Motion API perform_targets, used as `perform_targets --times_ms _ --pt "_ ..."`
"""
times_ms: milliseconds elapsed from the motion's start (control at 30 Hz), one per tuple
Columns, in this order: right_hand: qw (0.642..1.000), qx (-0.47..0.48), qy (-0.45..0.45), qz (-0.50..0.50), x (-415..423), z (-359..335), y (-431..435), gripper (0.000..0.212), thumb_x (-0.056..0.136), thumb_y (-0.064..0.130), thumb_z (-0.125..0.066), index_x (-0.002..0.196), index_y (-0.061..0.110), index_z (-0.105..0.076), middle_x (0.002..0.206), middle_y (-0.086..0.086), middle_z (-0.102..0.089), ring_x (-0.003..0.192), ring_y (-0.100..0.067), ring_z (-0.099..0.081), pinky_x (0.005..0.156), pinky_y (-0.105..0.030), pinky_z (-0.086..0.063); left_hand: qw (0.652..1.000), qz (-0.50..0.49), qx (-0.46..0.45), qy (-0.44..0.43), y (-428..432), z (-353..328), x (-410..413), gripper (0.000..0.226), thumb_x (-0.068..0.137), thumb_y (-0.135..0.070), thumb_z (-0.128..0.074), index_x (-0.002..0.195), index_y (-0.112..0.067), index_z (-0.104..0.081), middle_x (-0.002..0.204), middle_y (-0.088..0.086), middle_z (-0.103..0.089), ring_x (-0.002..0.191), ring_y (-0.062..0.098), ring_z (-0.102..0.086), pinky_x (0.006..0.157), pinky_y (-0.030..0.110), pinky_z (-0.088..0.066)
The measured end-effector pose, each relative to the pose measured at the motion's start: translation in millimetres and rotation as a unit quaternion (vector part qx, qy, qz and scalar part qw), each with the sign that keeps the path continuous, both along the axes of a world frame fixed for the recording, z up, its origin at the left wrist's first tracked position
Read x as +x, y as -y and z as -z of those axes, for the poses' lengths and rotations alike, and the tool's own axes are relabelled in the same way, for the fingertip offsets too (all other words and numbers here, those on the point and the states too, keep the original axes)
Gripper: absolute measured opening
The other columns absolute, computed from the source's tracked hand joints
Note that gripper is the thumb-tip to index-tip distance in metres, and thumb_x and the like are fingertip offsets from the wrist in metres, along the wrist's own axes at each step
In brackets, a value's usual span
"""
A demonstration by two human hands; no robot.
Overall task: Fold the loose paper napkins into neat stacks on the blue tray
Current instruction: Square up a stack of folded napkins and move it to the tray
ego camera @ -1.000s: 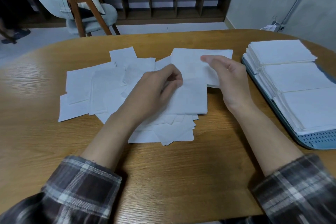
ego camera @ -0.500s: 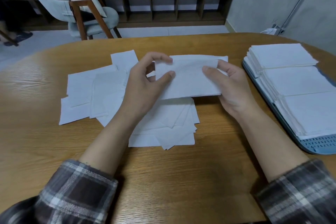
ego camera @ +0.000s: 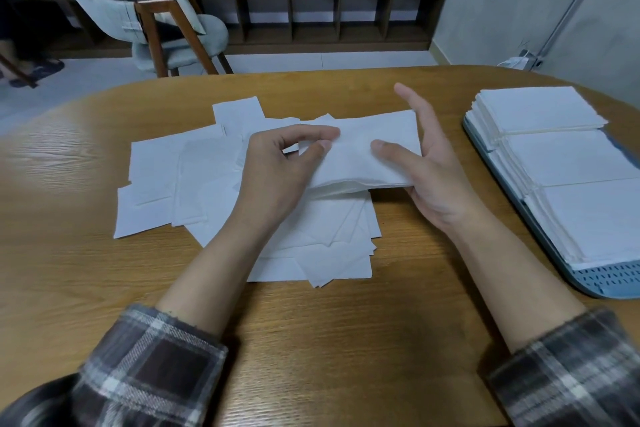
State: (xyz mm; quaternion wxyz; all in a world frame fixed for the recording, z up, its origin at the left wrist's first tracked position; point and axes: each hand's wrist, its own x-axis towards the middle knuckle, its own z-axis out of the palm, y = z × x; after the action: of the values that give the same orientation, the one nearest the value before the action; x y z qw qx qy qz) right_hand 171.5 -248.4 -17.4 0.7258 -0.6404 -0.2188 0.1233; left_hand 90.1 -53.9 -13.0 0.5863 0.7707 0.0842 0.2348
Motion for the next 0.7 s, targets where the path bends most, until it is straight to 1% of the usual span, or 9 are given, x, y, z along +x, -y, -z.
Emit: perform_targets --times_ms 67,167,267,333,400,467,533,633,700 --pt "0.999 -0.028 0.027 0.014 -0.5 -0.5 1.1 0.074 0.096 0.011 -0.076 0.152 0.046 -0.043 0.139 -0.004 -0.063 0.125 -0.022 -0.065 0.101 -0.045 -0.058 1.0 0.0 -0.001 -0.01 1.3 -0.6 -0.1 0.015 0.099 -0.013 -0.073 0.104 -0.021 -0.085 0.104 -0.018 -0.08 0.105 -0.003 -0.069 0.085 0.014 -0.053" --pt "0.99 -0.091 0.091 0.058 -1.6 -1.2 1.0 0.072 0.097 0.011 -0.073 0.153 0.045 -0.042 0.148 0.013 -0.056 0.13 -0.008 -0.059 0.107 -0.037 -0.055 0.999 -0.012 0.023 -0.018 1.8 0.4 -0.8 0.016 0.099 -0.019 -0.073 0.107 -0.028 -0.083 0.111 -0.017 -0.078 0.106 0.005 -0.07 0.089 0.022 -0.056" --pt "0.997 -0.016 0.056 0.056 -1.5 -3.1 2.7 0.073 0.096 0.005 -0.073 0.153 0.041 -0.043 0.139 -0.001 -0.063 0.123 -0.021 -0.066 0.099 -0.042 -0.059 0.999 -0.008 0.022 -0.045 2.2 -2.7 -2.8 0.033 0.103 -0.038 -0.067 0.136 -0.036 -0.065 0.125 -0.013 -0.069 0.109 0.003 -0.067 0.092 0.025 -0.058" --pt "0.997 0.066 -0.023 0.029 -2.2 -5.5 4.1 0.074 0.095 0.002 -0.072 0.153 0.039 -0.044 0.135 -0.008 -0.065 0.124 -0.028 -0.067 0.096 -0.042 -0.06 0.996 0.027 -0.023 -0.081 3.6 -7.3 -3.9 0.044 0.105 -0.05 -0.057 0.147 -0.044 -0.048 0.112 -0.015 -0.07 0.1 0.001 -0.068 0.083 0.019 -0.054" --pt "0.998 0.003 0.03 0.056 -1.8 -4.0 2.5 0.072 0.096 0.005 -0.073 0.152 0.041 -0.044 0.143 -0.001 -0.06 0.13 -0.025 -0.063 0.105 -0.048 -0.056 0.994 0.06 -0.047 -0.076 3.7 -10.8 -5.2 0.044 0.106 -0.053 -0.052 0.149 -0.05 -0.043 0.102 -0.019 -0.073 0.094 0.0 -0.07 0.077 0.016 -0.053" --pt "0.98 -0.123 0.134 0.084 -0.6 2.2 0.2 0.068 0.096 0.013 -0.073 0.149 0.044 -0.044 0.151 0.014 -0.052 0.14 -0.02 -0.053 0.115 -0.055 -0.046 0.996 0.081 0.0 -0.041 3.2 -11.4 -6.5 0.049 0.106 -0.048 -0.058 0.151 -0.051 -0.04 0.123 -0.022 -0.067 0.108 0.007 -0.067 0.089 0.021 -0.055" --pt "0.981 -0.123 0.134 0.066 0.5 4.2 -0.2 0.065 0.096 0.013 -0.073 0.147 0.045 -0.046 0.149 0.016 -0.053 0.138 -0.018 -0.053 0.114 -0.052 -0.048 0.992 0.101 0.072 -0.007 -0.3 -7.0 -5.5 0.053 0.105 -0.03 -0.066 0.151 -0.042 -0.044 0.145 -0.02 -0.055 0.119 0.013 -0.063 0.099 0.034 -0.054" --pt "0.997 -0.031 0.063 -0.022 -0.6 -3.0 2.7 0.05 0.098 0.007 -0.07 0.137 0.035 -0.063 0.135 0.01 -0.066 0.127 -0.02 -0.062 0.103 -0.041 -0.054 0.99 0.107 0.087 0.008 -6.9 -3.3 -2.9 0.041 0.104 -0.014 -0.066 0.141 -0.029 -0.055 0.135 -0.012 -0.06 0.107 0.007 -0.063 0.082 0.024 -0.049" --pt "0.995 -0.057 0.074 -0.037 -0.3 -3.6 3.9 0.033 0.098 0.006 -0.069 0.124 0.027 -0.076 0.127 0.011 -0.073 0.126 -0.013 -0.064 0.104 -0.034 -0.051 0.988 0.109 0.109 0.012 -10.1 -3.3 -1.7 0.038 0.105 -0.014 -0.064 0.139 -0.029 -0.056 0.132 -0.016 -0.06 0.104 0.005 -0.062 0.077 0.02 -0.05"
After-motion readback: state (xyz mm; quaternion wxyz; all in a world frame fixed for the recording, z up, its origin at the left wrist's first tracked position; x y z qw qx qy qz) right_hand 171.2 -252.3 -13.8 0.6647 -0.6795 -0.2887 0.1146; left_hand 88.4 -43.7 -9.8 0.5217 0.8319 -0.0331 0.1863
